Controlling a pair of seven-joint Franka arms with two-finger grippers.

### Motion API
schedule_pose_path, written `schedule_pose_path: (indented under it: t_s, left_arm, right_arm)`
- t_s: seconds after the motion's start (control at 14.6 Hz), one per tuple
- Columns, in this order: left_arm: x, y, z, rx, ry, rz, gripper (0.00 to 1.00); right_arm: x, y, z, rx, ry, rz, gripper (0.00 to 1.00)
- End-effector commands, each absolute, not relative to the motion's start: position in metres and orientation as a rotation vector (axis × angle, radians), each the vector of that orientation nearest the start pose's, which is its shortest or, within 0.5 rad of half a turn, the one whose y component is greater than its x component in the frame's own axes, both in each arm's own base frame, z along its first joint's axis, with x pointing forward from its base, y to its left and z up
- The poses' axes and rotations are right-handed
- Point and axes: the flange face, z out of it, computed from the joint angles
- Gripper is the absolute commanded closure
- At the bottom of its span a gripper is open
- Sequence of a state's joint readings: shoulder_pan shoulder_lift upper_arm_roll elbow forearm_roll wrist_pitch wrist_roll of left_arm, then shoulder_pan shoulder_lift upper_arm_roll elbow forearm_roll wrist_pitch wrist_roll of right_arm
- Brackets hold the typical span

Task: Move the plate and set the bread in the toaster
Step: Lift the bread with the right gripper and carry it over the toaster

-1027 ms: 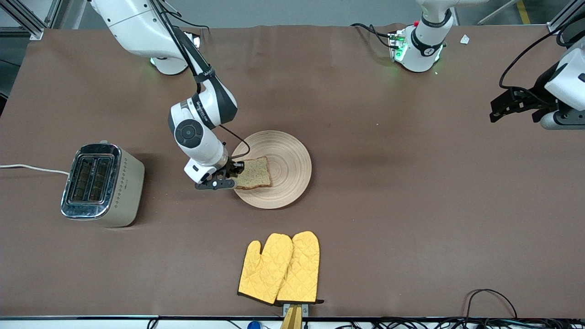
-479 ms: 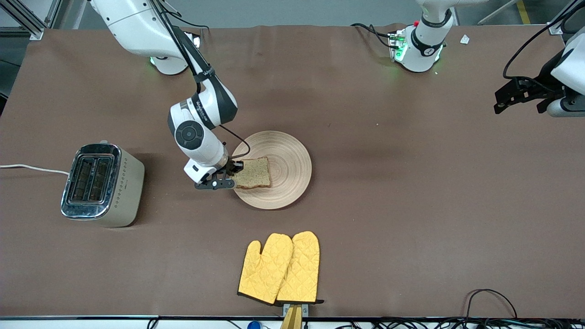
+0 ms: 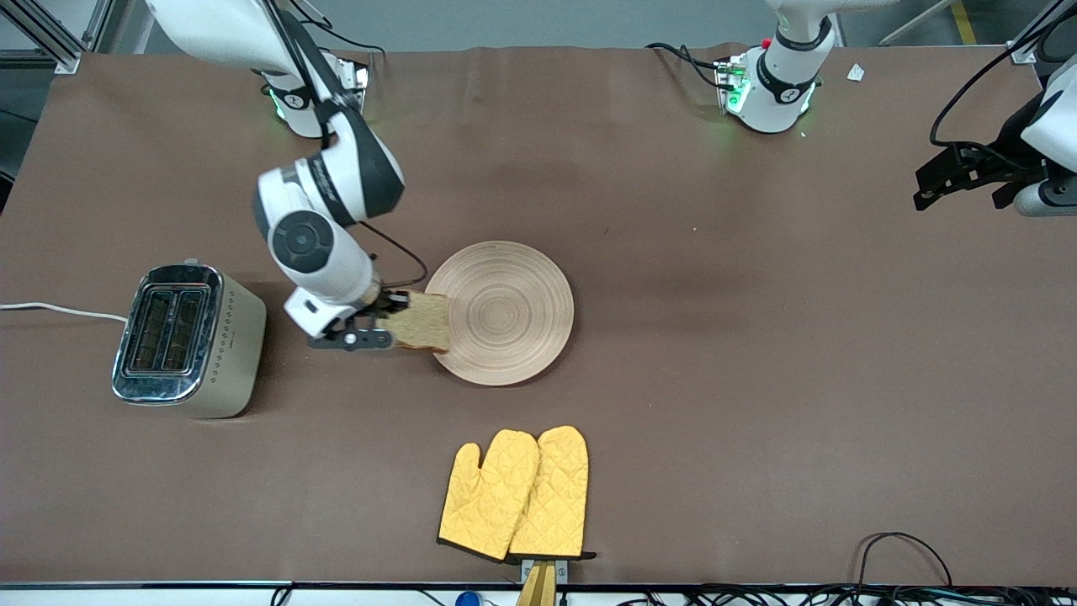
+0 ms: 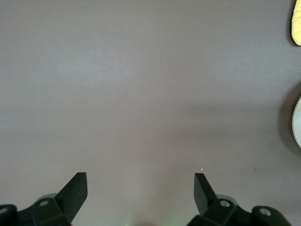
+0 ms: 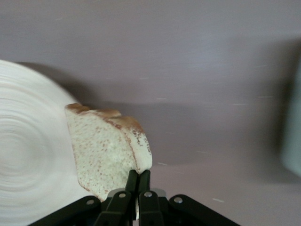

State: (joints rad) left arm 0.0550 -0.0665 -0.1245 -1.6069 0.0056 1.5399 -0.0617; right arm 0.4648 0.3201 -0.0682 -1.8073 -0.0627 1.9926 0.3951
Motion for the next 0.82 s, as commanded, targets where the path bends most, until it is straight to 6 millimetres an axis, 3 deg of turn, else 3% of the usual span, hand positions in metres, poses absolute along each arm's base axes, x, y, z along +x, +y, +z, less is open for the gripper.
schedule_pose_path:
  t_s: [0.0, 0.21, 0.41, 0.62, 0.75]
  left_arm:
    - [0.529, -0.038, 0.646, -3.134, 0.002, -0.026, 0.00]
    - [0.527, -0.031, 0.658, -3.134, -0.005, -0.062, 0.00]
    - [0.526, -0.019, 0.661, -3.136, -0.029, -0.057, 0.00]
    - [0.526, -0.016, 0.661, -3.137, -0.034, -0.055, 0.00]
    - [0.526, -0.014, 0.662, -3.135, -0.036, -0.055, 0.00]
  right_arm:
    - [0.556, 0.220, 0.407, -3.380, -0.067, 0.193, 0.99]
    - [0.552, 0.187, 0.454, -3.560, -0.052, 0.250, 1.00]
    - [0.550, 0.150, 0.482, -3.633, 0.046, 0.296, 1.00]
    - [0.556, 0.113, 0.489, -3.702, 0.101, 0.296, 0.99]
    - [0.562, 0.099, 0.490, -3.754, 0.109, 0.267, 1.00]
